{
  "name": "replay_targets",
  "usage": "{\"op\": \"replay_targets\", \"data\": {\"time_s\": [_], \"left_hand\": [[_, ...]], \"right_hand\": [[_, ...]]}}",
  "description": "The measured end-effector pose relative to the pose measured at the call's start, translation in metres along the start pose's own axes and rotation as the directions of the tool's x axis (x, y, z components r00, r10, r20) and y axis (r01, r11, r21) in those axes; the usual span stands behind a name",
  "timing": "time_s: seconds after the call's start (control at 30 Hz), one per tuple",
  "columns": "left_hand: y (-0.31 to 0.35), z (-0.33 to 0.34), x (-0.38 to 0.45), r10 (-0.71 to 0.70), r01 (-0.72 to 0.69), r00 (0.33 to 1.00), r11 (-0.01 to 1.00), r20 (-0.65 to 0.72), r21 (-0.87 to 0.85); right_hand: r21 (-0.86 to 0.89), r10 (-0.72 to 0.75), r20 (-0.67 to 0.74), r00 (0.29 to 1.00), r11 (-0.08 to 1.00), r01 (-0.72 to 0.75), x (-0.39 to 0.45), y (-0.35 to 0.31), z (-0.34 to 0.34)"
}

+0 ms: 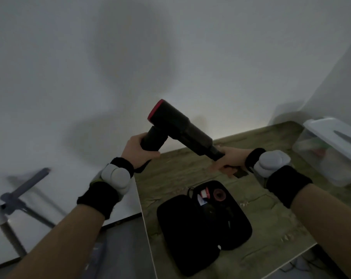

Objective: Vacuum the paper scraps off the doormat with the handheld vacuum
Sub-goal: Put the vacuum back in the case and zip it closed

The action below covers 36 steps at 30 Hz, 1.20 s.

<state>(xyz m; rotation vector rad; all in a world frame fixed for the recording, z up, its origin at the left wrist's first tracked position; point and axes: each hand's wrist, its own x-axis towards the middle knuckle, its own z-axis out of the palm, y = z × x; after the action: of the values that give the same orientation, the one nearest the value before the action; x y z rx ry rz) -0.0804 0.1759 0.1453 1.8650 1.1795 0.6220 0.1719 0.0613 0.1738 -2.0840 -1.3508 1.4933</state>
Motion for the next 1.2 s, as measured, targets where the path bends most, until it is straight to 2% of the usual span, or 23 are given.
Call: {"op": "replay_targets", "data": {"time_s": [0.03,0.1,0.17,0.23,0.27,0.3,0.37,0.4,0.47,0.5,0.57,0.63,0.7,0.73,0.8,0.9,1.0,1.03,1.07,1.1,1.13,1.17,1.2], "left_hand": [[0.002,0.004,0.001,0.005,-0.005,1.0,1.0,-0.007,0.022],[0.005,0.016,0.002,-0.024,0.026,0.999,0.998,-0.038,0.052],[0.007,0.037,0.002,-0.079,0.082,0.992,0.996,-0.094,0.033],[0.005,0.056,-0.005,-0.148,0.148,0.98,0.989,-0.136,-0.01],[0.001,0.069,-0.012,-0.198,0.197,0.969,0.98,-0.15,-0.019],[-0.003,0.08,-0.016,-0.261,0.259,0.951,0.965,-0.164,-0.034],[-0.015,0.1,-0.033,-0.379,0.378,0.906,0.925,-0.187,-0.042],[-0.018,0.097,-0.041,-0.405,0.406,0.897,0.913,-0.177,-0.031],[-0.028,0.111,-0.056,-0.476,0.475,0.861,0.878,-0.181,-0.048],[-0.032,0.117,-0.064,-0.499,0.498,0.847,0.865,-0.182,-0.057],[-0.036,0.124,-0.077,-0.53,0.527,0.829,0.847,-0.18,-0.069],[-0.044,0.133,-0.087,-0.578,0.57,0.789,0.815,-0.211,-0.102],[-0.049,0.139,-0.094,-0.604,0.595,0.757,0.795,-0.249,-0.121],[-0.05,0.139,-0.096,-0.6,0.598,0.757,0.796,-0.259,-0.095],[-0.052,0.139,-0.102,-0.615,0.625,0.75,0.779,-0.243,-0.043],[-0.06,0.143,-0.116,-0.655,0.658,0.734,0.751,-0.176,-0.049],[-0.066,0.152,-0.126,-0.652,0.647,0.744,0.758,-0.149,-0.083],[-0.069,0.153,-0.129,-0.652,0.644,0.744,0.758,-0.147,-0.102],[-0.069,0.155,-0.13,-0.662,0.648,0.734,0.75,-0.154,-0.135],[-0.07,0.154,-0.132,-0.676,0.658,0.716,0.737,-0.171,-0.156],[-0.072,0.154,-0.134,-0.694,0.67,0.696,0.72,-0.187,-0.18],[-0.074,0.154,-0.136,-0.708,0.678,0.676,0.707,-0.207,-0.202],[-0.077,0.153,-0.137,-0.718,0.685,0.66,0.696,-0.223,-0.213]], "right_hand": [[-0.029,-0.02,-0.025,0.999,0.999,0.019,0.008,0.01,0.001],[-0.164,-0.102,-0.261,0.96,0.985,0.06,0.025,0.026,0.004],[-0.348,-0.234,-0.487,0.841,0.936,0.059,0.041,0.041,0.0],[-0.461,-0.309,-0.578,0.755,0.887,0.01,0.053,0.054,-0.003],[-0.475,-0.305,-0.547,0.779,0.88,0.011,0.058,0.064,-0.006],[-0.453,-0.279,-0.447,0.85,0.89,0.054,0.067,0.073,-0.011],[-0.314,-0.181,-0.045,0.982,0.936,0.158,0.08,0.093,-0.015],[-0.206,-0.123,0.138,0.983,0.967,0.15,0.078,0.093,-0.014],[-0.059,-0.021,0.521,0.853,0.996,0.06,0.085,0.108,-0.016],[-0.041,0.002,0.604,0.797,0.999,0.028,0.089,0.117,-0.012],[-0.101,-0.011,0.529,0.848,0.992,0.076,0.097,0.13,0.0],[-0.339,-0.171,0.175,0.97,0.914,0.222,0.104,0.14,0.02],[-0.521,-0.283,-0.078,0.956,0.829,0.203,0.108,0.151,0.04],[-0.503,-0.28,-0.069,0.958,0.839,0.209,0.11,0.153,0.046],[-0.34,-0.143,0.201,0.969,0.918,0.206,0.116,0.159,0.05],[-0.154,0.031,0.577,0.816,0.985,0.071,0.117,0.162,0.043],[-0.146,0.109,0.665,0.739,0.989,-0.016,0.113,0.173,0.04],[-0.172,0.132,0.624,0.77,0.985,-0.03,0.114,0.178,0.041],[-0.227,0.136,0.505,0.852,0.974,-0.021,0.114,0.185,0.039],[-0.308,0.098,0.3,0.949,0.951,-0.001,0.115,0.193,0.039],[-0.378,0.018,0.064,0.998,0.926,0.008,0.118,0.203,0.039],[-0.37,-0.024,-0.114,0.993,0.929,-0.021,0.118,0.209,0.041],[-0.302,-0.034,-0.192,0.981,0.953,-0.026,0.117,0.211,0.046]]}}
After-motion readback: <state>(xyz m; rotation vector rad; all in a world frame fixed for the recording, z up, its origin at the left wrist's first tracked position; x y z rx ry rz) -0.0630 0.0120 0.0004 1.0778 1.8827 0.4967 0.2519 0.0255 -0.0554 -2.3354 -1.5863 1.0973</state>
